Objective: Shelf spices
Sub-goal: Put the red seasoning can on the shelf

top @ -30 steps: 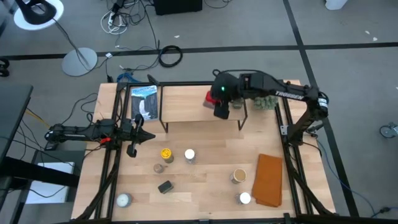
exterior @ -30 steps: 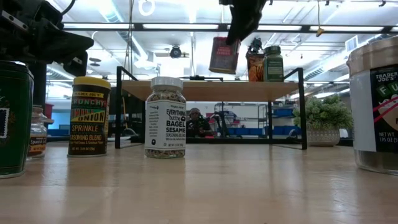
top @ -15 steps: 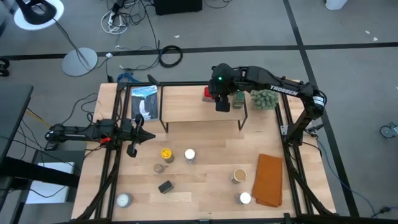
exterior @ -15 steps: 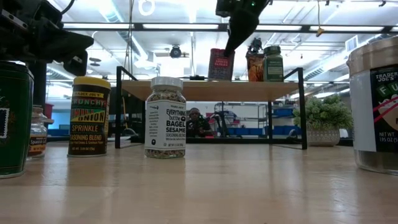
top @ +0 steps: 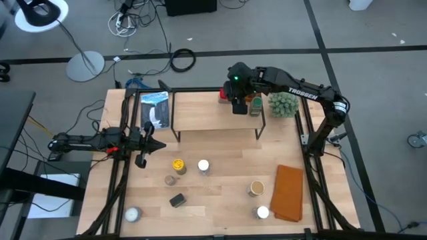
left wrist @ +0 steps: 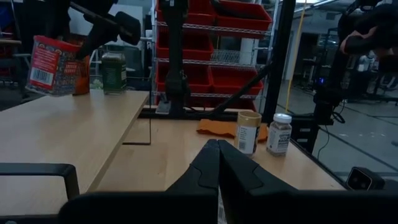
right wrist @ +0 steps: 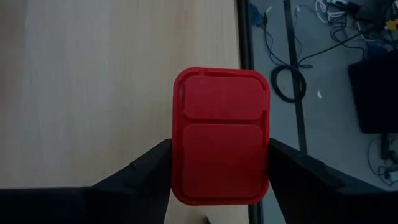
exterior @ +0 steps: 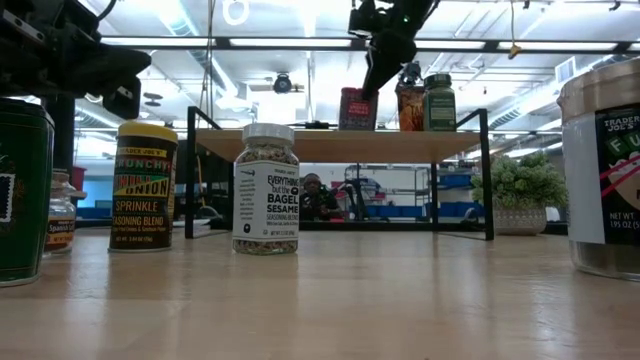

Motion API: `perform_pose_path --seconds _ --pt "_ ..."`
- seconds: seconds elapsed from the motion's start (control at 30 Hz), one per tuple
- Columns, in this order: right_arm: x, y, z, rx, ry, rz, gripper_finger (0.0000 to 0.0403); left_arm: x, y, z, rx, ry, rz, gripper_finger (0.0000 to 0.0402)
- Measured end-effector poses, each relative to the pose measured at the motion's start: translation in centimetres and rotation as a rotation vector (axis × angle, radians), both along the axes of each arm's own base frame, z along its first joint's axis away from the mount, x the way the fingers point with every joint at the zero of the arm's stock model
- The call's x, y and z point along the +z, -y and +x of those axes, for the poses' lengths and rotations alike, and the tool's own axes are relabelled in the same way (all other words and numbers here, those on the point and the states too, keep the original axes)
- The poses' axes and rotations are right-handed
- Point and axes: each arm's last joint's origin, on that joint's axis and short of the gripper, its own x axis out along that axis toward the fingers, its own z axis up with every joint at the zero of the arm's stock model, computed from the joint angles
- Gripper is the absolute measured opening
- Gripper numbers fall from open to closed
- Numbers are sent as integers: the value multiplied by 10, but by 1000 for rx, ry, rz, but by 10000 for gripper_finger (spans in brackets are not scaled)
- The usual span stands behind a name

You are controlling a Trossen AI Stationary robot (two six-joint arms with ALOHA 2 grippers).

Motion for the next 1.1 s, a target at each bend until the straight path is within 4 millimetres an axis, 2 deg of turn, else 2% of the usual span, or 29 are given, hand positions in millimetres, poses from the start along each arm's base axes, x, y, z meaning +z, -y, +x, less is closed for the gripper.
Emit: perform_pose_path --seconds 0.2,1.1 --pt "-8 4 -1 18 -37 44 235 0 0 0 0 1 0 7" --pt "-7 10 1 2 2 29 259 0 0 0 0 1 0 7"
